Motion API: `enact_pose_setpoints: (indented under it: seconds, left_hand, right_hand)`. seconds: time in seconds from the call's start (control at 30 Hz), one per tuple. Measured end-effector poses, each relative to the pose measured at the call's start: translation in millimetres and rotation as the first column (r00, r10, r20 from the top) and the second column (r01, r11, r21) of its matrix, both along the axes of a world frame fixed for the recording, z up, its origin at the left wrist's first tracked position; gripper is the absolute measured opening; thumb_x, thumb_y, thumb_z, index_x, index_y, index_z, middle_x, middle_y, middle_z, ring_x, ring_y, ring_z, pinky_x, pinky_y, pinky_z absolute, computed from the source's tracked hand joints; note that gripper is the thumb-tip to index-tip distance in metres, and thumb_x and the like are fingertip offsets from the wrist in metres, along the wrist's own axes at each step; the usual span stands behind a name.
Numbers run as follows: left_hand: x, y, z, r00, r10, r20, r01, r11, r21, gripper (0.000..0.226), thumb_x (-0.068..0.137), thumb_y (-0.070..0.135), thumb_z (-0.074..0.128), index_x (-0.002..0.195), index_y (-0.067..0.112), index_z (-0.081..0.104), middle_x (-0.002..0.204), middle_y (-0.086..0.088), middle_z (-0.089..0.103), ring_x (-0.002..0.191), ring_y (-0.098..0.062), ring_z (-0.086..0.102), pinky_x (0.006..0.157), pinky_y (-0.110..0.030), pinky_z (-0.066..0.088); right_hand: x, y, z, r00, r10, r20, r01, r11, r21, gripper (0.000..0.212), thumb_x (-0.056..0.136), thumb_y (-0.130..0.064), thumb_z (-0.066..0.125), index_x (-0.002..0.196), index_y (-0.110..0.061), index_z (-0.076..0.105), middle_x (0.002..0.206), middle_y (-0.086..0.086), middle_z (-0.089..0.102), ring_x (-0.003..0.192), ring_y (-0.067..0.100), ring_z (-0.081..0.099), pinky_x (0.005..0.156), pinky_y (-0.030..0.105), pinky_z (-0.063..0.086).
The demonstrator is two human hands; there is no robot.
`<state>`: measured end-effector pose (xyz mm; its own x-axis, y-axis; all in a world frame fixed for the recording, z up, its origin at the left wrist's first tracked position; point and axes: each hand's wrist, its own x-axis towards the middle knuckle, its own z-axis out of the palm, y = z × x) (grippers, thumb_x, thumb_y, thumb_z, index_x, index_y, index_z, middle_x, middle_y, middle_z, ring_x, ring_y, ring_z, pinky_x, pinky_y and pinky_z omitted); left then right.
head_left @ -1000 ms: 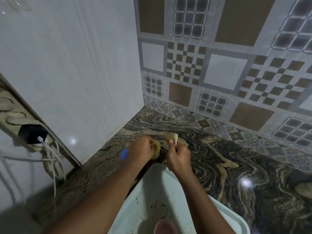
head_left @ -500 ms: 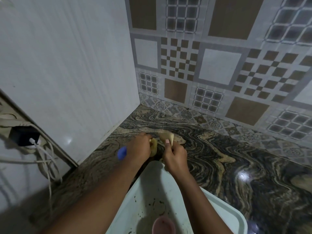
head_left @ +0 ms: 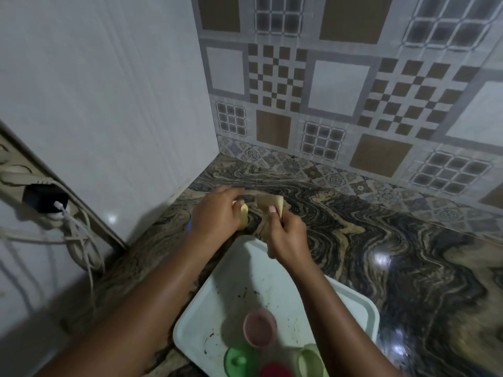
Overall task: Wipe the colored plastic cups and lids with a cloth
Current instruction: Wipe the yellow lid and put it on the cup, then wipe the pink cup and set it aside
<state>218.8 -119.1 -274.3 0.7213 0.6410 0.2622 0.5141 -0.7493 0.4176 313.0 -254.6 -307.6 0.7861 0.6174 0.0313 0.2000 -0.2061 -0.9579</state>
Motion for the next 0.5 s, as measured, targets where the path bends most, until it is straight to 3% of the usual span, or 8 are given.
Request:
enact_pose_setpoints:
  seconds: [0.17, 0.27, 0.33, 0.43, 0.5]
  left_hand:
    - [-39.4, -53.5, 19.8, 0.982, -0.117, 0.149, 0.128, 0.989, -0.068, 0.026, 0.094, 0.016, 0.064, 0.119, 0.020, 0.073, 0.119, 0.000, 0.070, 0.108, -0.017, 0.064, 0.094, -0.030, 0.052]
    - [-68.4, -81.2, 12.6, 0.970, -0.218, 0.104, 0.231, 0.963, -0.139, 0.025, 0.096, 0.012, 0.062, 0.118, 0.016, 0.074, 0.122, 0.001, 0.070, 0.116, -0.014, 0.061, 0.101, -0.024, 0.045]
    - [-87.5, -98.7, 1.6, 0.965, -0.259, 0.028, 0.259, 0.946, -0.195, 0.025, 0.096, 0.012, 0.062, 0.118, 0.016, 0.074, 0.126, 0.000, 0.068, 0.122, -0.015, 0.059, 0.100, -0.018, 0.038]
    - [-112.7, -124.4, -24.3, 0.932, -0.329, -0.153, 0.289, 0.927, -0.238, 0.028, 0.096, 0.018, 0.064, 0.123, 0.016, 0.071, 0.132, -0.006, 0.064, 0.127, -0.021, 0.053, 0.103, -0.019, 0.031]
    - [-124.2, -135.6, -44.4, 0.897, -0.328, -0.296, 0.259, 0.933, -0.250, 0.035, 0.096, 0.028, 0.062, 0.130, 0.026, 0.065, 0.139, -0.002, 0.055, 0.132, -0.025, 0.045, 0.110, -0.035, 0.038]
  right_hand:
    - [-26.6, -56.7, -0.4, 0.999, 0.049, -0.020, -0.048, 0.998, 0.048, 0.056, 0.092, -0.060, 0.044, 0.072, -0.008, 0.050, 0.062, 0.026, 0.053, 0.049, 0.026, 0.044, 0.046, 0.053, 0.041]
    - [-48.7, -93.3, -2.3, 0.995, 0.077, 0.058, -0.077, 0.997, 0.003, 0.050, 0.093, -0.058, 0.044, 0.074, -0.012, 0.050, 0.063, 0.024, 0.056, 0.048, 0.037, 0.049, 0.046, 0.057, 0.044]
    - [-63.3, -115.7, -7.0, 0.987, 0.105, 0.124, -0.100, 0.994, -0.045, 0.039, 0.098, -0.050, 0.044, 0.073, -0.021, 0.052, 0.059, 0.011, 0.057, 0.051, 0.035, 0.056, 0.051, 0.056, 0.049]
    - [-83.9, -144.8, -15.4, 0.958, 0.158, 0.237, -0.134, 0.984, -0.116, 0.028, 0.105, -0.031, 0.049, 0.079, -0.033, 0.061, 0.056, -0.010, 0.055, 0.051, 0.009, 0.053, 0.053, 0.028, 0.044]
    - [-92.8, -155.4, -23.4, 0.944, 0.182, 0.274, -0.145, 0.978, -0.152, 0.025, 0.105, -0.023, 0.050, 0.087, -0.029, 0.067, 0.055, -0.010, 0.053, 0.056, 0.004, 0.054, 0.056, 0.023, 0.035]
